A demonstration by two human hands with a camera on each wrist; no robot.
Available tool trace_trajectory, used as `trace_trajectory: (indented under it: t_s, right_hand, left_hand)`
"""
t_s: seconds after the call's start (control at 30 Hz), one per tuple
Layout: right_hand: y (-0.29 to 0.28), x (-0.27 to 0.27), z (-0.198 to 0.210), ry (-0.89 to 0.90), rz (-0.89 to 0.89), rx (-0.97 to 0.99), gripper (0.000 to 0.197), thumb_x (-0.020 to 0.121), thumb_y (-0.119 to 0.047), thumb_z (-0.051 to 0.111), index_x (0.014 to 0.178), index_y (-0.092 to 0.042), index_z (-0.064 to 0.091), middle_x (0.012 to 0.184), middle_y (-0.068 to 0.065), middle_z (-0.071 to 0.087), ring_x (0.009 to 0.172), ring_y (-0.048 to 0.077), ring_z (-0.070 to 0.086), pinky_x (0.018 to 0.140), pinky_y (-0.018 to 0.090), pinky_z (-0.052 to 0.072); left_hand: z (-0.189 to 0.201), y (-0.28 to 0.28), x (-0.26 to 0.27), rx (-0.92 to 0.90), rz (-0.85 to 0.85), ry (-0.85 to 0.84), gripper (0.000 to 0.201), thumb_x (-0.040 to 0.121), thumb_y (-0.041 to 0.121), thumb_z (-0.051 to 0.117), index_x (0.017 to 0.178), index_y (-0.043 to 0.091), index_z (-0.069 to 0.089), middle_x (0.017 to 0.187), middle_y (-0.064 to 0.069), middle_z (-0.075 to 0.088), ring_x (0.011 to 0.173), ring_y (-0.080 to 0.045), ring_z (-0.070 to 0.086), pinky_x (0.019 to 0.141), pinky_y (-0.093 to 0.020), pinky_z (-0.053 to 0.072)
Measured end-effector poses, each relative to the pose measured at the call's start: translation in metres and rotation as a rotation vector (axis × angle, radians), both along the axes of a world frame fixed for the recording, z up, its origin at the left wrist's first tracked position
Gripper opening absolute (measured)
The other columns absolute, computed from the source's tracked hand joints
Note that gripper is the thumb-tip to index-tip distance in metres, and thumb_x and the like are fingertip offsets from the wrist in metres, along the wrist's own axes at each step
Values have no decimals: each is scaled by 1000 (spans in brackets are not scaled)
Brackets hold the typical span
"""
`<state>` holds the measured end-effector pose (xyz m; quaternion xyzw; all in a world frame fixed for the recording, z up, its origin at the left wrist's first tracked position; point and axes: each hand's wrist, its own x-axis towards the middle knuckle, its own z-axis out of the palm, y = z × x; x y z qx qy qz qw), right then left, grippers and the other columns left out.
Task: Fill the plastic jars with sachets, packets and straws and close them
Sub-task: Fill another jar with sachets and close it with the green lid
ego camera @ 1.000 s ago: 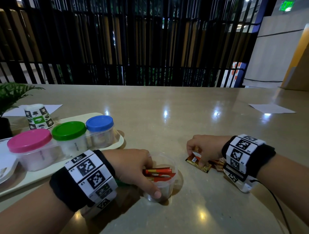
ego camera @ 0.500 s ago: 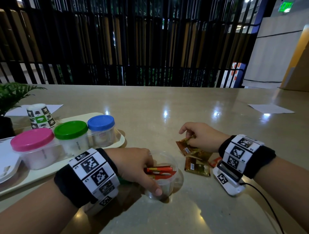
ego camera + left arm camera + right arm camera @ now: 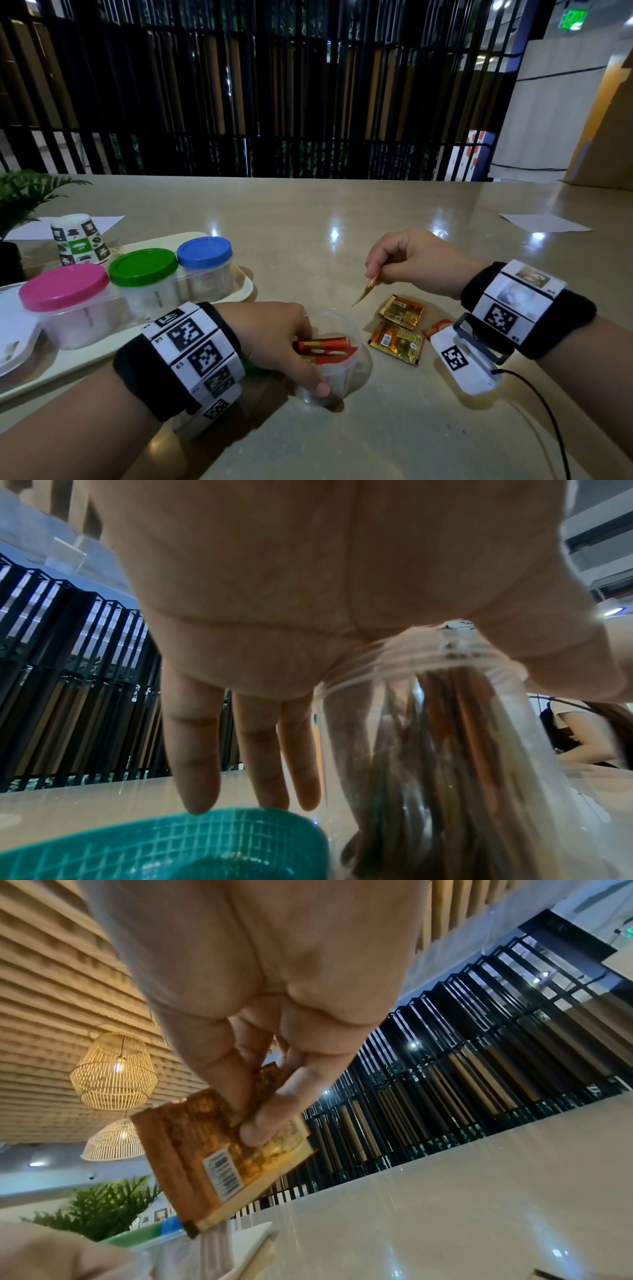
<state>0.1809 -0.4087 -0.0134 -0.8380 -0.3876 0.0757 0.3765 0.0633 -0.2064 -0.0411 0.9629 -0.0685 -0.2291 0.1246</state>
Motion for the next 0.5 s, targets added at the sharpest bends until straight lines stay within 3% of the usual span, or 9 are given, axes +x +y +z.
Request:
trace_trajectory:
  t_s: [0.1, 0.23, 0.3, 0.4, 0.5]
  right_hand:
    - [2, -6, 6, 56, 31, -11, 14, 82, -3, 67, 78, -15, 73, 89, 10, 72, 85, 16, 67, 80, 26, 55]
    - [8, -17, 12, 54, 50, 58, 6, 78, -6, 74, 78, -11, 72, 82, 2, 72, 76, 10, 66, 72, 24, 54]
    - [14, -23, 10, 18, 71, 62, 22, 75, -1, 77, 90, -13, 68, 89, -3, 69, 78, 9, 66, 73, 26, 56]
    - [23, -30, 5, -21, 102, 26, 49, 75, -1, 76, 112, -28, 57, 112, -5, 59, 90, 15, 67, 77, 30, 59]
    - [32, -34, -3, -55, 96, 13, 52, 78, -3, 75, 120, -25, 55, 107, -2, 63, 93, 12, 67, 82, 31, 58]
  left_hand:
    - [0, 0, 0, 5, 1, -4, 64, 71, 66, 70, 117, 21, 66, 118, -2, 60, 106, -18, 57, 98, -37, 48]
    - [1, -1, -1, 5, 12, -5, 66, 71, 66, 70, 119, 21, 65, 119, 0, 59, 108, -17, 56, 100, -37, 47]
    - [1, -1, -1, -4, 20, -7, 67, 71, 66, 70, 121, 22, 64, 120, 2, 58, 108, -15, 56, 100, -35, 47]
    - [0, 0, 0, -30, 27, 14, 67, 70, 66, 71, 122, 24, 64, 122, 5, 60, 109, -12, 57, 99, -32, 47]
    - [1, 0, 0, -53, 33, 30, 64, 71, 64, 72, 122, 26, 64, 119, 8, 63, 108, -10, 58, 100, -32, 46]
